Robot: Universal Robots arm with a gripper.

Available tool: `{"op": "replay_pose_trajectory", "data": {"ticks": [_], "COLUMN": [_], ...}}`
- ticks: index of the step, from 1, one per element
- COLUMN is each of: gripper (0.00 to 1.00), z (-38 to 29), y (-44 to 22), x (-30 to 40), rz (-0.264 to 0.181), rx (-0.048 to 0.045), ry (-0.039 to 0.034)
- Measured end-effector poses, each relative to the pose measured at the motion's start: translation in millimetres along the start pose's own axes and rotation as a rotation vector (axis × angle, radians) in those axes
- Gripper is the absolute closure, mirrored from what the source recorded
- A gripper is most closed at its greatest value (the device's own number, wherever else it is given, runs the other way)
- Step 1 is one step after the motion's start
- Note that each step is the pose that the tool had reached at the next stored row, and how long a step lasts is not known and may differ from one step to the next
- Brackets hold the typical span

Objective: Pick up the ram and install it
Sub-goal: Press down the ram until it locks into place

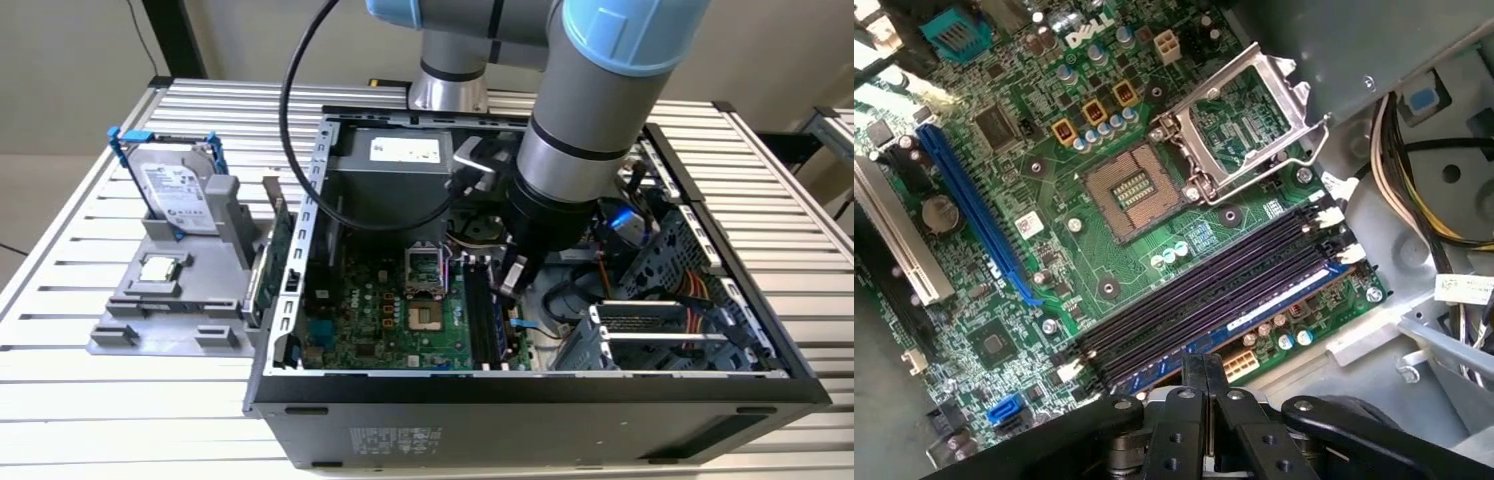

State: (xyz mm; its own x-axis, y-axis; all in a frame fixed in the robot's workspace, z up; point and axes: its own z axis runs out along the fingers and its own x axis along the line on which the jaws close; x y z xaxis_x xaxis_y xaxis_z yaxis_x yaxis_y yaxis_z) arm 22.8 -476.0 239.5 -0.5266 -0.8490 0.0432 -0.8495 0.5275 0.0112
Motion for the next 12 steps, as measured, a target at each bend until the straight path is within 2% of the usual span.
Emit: {"op": "replay_pose_trajectory", "data": {"ticks": [12], "gripper": [1.00], "z": [0.4], "y": [0.3], "x": [0.1], "rz": [-0.142], "rx": [0.0053], "ry": [0.0004]}}
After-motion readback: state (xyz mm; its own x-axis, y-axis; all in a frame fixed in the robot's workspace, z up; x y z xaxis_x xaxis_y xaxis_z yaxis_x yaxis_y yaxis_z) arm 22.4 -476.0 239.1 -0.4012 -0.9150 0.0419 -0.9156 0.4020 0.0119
